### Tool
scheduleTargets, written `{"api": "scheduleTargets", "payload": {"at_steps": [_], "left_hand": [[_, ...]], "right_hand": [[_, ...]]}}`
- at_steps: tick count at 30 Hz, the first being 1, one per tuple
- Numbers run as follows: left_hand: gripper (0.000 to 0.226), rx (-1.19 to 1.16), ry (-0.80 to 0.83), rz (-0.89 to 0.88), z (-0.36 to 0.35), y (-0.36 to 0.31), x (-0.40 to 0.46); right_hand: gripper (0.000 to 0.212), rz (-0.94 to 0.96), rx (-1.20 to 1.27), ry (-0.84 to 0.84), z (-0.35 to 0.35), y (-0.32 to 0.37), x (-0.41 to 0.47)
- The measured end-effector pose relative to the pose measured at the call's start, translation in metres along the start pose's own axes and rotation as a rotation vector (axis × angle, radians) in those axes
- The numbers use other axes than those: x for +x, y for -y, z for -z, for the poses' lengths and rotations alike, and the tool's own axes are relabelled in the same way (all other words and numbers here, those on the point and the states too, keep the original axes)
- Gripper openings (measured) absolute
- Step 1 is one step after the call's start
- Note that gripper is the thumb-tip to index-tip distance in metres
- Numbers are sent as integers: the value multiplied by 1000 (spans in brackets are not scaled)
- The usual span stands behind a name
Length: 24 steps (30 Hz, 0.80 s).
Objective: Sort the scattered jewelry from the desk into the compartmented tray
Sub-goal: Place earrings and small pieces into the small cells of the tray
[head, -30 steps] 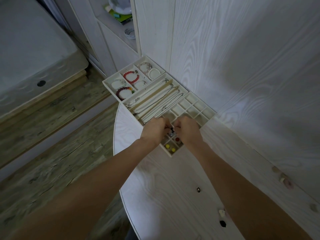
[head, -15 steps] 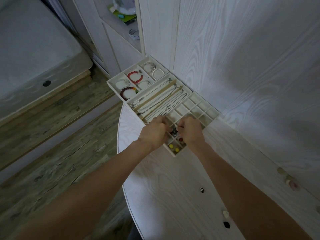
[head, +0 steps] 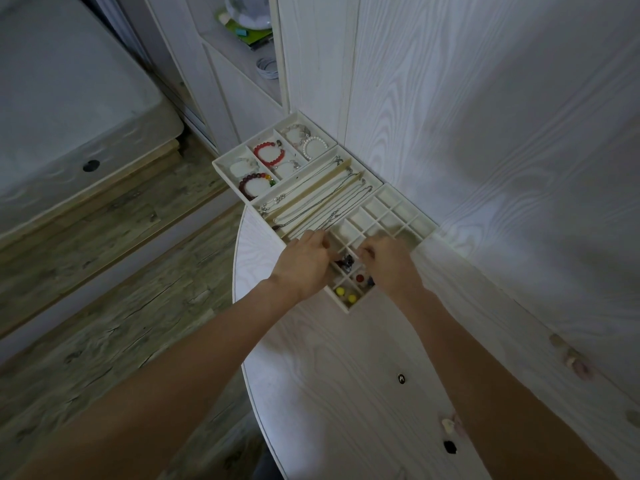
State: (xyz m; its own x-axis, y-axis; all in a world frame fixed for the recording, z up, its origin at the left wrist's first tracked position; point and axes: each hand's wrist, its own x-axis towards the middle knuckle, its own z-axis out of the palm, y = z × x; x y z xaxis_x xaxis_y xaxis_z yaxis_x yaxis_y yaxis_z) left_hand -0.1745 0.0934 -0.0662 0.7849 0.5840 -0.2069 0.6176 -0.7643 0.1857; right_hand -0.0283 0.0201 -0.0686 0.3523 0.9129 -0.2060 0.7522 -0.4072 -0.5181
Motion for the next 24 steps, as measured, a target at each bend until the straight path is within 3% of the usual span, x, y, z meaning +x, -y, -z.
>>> {"api": "scheduleTargets", "payload": {"at_steps": [5,10,18,24], "left_hand": [[38,87,37,-34,1,-4,2],[38,221,33,-62,2,-5,2],[33,215,9,-34,4,-10,5],[34,229,33,-114,1,-14,4]], "right_hand": [[29,165,-175,90,-2,4,-9],[30,122,-300,205,-3,4,-5],[24,159,-399,116,2,6,-8],[27,154,-438,135,4,6,-12]]}}
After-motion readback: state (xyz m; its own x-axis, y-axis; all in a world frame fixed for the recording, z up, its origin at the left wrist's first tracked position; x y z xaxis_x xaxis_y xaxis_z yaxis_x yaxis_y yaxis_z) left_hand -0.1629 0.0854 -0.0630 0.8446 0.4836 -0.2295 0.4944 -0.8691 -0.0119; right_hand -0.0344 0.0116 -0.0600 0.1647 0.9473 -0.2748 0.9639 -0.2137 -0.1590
